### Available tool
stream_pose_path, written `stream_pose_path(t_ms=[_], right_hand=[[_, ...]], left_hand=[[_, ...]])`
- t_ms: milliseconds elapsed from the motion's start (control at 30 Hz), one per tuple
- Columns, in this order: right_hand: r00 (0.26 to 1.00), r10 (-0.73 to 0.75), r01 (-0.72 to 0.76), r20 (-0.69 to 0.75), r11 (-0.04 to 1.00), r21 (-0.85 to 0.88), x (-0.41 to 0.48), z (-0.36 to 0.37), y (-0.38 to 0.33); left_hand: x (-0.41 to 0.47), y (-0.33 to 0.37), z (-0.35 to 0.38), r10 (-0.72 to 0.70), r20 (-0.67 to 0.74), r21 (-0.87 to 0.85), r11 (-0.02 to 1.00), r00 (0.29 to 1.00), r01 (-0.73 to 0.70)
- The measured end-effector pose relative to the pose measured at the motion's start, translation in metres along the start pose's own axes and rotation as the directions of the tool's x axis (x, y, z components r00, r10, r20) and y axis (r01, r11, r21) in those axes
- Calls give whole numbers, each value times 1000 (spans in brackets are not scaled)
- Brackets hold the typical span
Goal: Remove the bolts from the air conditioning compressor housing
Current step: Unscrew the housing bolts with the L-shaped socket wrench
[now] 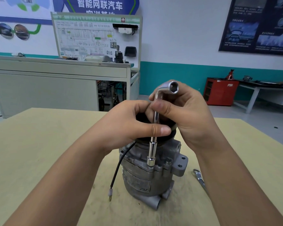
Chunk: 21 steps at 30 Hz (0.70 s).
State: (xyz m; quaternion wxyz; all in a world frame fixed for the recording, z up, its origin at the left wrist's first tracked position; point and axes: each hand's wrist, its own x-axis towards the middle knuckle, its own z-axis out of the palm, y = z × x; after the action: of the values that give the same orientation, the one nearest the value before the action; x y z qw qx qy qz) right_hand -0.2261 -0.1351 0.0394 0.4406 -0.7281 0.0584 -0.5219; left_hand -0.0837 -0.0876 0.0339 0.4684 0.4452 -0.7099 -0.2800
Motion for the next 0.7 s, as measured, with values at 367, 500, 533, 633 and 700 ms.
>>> stream_pose_path(t_ms=[367,500,533,633,700], right_hand=[[993,111,-113,29,989,93,-1,-5,1],[993,117,-118,22,990,77,-1,-5,0],[993,115,-116,10,992,57,-1,-6,-1],[994,105,-105,-10,994,-14,0,-5,-1],[995,94,-95,-19,994,-50,0,-4,-2]], left_hand=[[1,-5,-9,14,165,-40,999,986,-8],[0,-6,-9,3,155,-44,999,988,4],[0,-6,-10,-2,149,-38,999,989,7],[1,-7,-10,-3,121,2,1000,993,2],[0,-6,-9,-13,101,13,1000,995,12]])
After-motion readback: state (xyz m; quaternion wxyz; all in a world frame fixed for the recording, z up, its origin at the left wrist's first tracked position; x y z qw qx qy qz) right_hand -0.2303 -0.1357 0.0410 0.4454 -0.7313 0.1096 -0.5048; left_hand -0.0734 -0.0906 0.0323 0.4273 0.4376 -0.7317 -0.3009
